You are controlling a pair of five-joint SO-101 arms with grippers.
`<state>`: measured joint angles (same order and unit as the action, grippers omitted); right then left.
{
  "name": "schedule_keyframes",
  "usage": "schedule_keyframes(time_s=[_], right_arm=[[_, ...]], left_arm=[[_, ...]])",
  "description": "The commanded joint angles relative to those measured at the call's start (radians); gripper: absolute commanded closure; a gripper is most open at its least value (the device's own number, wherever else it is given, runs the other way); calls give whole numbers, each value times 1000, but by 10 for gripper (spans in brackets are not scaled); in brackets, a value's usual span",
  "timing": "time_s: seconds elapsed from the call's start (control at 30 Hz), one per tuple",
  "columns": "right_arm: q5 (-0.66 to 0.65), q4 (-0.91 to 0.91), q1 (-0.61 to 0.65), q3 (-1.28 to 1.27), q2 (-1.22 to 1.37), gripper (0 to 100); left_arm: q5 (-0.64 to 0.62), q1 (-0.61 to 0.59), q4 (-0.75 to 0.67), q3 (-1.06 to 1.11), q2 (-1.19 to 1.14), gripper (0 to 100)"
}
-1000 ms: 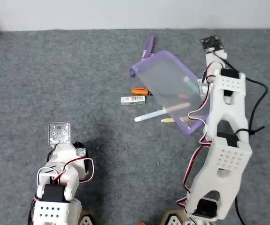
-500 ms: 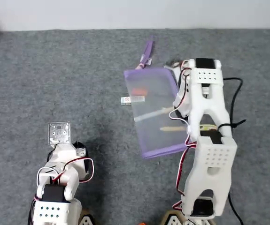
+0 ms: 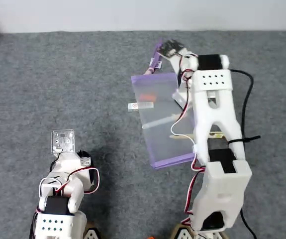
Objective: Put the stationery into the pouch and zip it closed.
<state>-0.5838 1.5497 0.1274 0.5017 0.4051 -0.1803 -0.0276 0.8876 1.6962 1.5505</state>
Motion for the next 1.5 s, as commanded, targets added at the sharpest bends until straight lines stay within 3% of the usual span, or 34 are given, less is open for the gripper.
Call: schedule_keyframes(time_s=[0.0,0.1,0.2,0.43,0.67,0.8,1.0,1.27,1.47], right_arm=[[48,-194,44,2,-35,937],[150,-318,93,2,7,937],[170,-332,174,2,38,937],[173,-243,341,-3,68,940],[167,-102,358,-3,194,940],[161,41,298,-3,274,940],[31,236,96,3,297,940],[-126,245,-214,3,200,941],[-146,240,-209,3,31,941]], left_arm=[[-8,-5,-17,-7,12,988],[-8,-5,-17,-7,12,988],[-8,-5,-17,-7,12,988],[-8,-5,-17,-7,12,988],[-8,-5,-17,-7,12,988],[-8,-5,-17,-7,12,988],[-8,-5,-17,-7,12,988],[-8,-5,-17,-7,12,988],[-8,-5,-17,-7,12,988]])
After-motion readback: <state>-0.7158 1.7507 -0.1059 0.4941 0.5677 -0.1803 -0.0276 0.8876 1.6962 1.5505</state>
